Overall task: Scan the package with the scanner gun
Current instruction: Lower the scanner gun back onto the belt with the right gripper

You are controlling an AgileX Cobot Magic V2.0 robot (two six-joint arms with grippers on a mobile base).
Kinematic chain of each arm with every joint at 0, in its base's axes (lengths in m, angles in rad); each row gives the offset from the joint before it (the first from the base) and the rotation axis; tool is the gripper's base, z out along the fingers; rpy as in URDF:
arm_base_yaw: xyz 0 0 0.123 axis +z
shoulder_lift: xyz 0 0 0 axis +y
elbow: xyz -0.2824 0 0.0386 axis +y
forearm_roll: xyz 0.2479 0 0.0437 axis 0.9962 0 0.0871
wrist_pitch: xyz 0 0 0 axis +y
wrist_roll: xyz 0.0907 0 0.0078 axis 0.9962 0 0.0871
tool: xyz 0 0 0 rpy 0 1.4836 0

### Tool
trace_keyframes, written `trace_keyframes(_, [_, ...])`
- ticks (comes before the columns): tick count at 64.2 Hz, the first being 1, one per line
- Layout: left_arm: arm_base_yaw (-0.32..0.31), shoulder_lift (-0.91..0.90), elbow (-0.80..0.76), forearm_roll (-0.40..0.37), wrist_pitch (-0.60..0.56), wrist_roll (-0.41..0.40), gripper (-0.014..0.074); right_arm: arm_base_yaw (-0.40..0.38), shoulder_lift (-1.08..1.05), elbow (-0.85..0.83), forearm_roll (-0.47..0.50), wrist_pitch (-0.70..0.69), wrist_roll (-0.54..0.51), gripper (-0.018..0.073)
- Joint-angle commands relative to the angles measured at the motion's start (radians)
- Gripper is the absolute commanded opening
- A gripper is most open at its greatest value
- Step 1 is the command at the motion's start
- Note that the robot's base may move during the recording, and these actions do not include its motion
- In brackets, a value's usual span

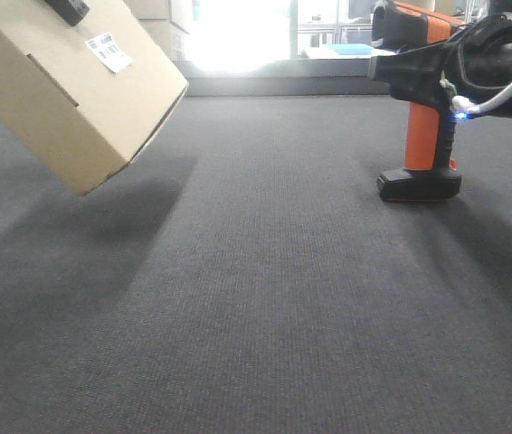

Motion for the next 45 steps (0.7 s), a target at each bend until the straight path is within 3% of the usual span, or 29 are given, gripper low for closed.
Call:
trace_keyframes(1, [-0.003,-0.005,-0.006,-0.021,-0.002,0.0,-0.0111,-0.004,-0.006,-0.006,-0.015,-0.009,0.001,-0.0147])
trace_keyframes(6, [-0.003,-0.005,-0.006,-0.022,-0.002,0.0,-0.0111,-0.004,-0.006,-0.006,-0.015,-0.009,0.001,-0.0069])
trace_keyframes(23, [-0.003,-0.005,-0.006,-0.022,-0.002,0.0,-0.0111,-0.004,-0.006,-0.006,-0.015,-0.001,0.001,0.0568])
trace_keyframes(45, [-0.003,-0.005,-0.006,-0.029,-0.002,0.0,-0.0111,-0.004,-0.015,-0.006,-0.015,0.073,-0.016,0.0568])
